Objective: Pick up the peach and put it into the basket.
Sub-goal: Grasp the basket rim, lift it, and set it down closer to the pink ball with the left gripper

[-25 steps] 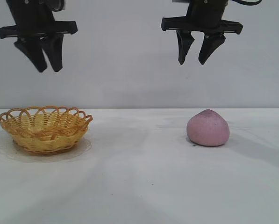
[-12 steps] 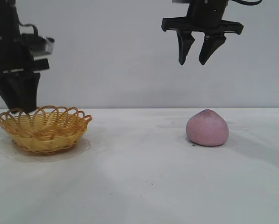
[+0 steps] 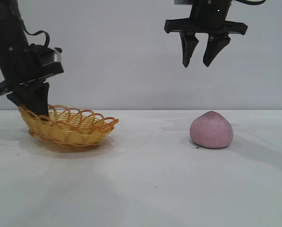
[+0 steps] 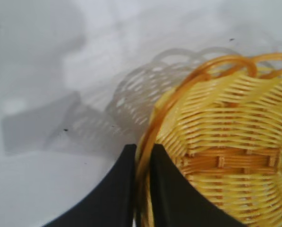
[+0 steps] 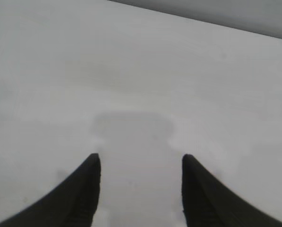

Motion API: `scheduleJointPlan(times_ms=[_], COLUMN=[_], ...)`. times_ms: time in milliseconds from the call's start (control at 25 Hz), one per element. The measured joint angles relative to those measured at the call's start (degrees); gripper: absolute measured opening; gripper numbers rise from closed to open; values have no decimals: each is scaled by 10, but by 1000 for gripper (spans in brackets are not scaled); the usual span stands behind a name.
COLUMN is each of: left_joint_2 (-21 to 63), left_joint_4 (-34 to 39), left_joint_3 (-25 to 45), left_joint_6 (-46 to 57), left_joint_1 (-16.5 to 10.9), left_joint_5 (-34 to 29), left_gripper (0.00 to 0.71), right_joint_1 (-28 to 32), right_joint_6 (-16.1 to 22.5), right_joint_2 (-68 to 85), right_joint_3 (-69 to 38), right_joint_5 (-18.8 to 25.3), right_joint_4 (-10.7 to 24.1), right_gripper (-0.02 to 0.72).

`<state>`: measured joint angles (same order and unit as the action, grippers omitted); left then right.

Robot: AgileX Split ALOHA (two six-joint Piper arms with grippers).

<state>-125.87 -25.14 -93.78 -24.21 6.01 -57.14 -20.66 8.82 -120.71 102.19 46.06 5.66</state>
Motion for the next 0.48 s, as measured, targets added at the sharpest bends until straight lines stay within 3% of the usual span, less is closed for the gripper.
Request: scheduleJointPlan(times_ms=[120, 240, 480], left_joint_2=[14, 42, 108], left_joint_4=[-69, -152, -271], left_joint_3=[7, 56, 247], left_joint_6=[15, 16, -29], left_joint_1=[0, 6, 40], left_joint_5=[7, 54, 176], left_gripper=[0, 0, 0], right_joint_1=[8, 13, 15], right_joint_6=[5, 5, 5], right_joint_2=[0, 0, 3], right_joint_3=[0, 0, 0], right_joint_5=[13, 24, 26], right_joint_4=[1, 1, -1], right_gripper=[372, 372, 372])
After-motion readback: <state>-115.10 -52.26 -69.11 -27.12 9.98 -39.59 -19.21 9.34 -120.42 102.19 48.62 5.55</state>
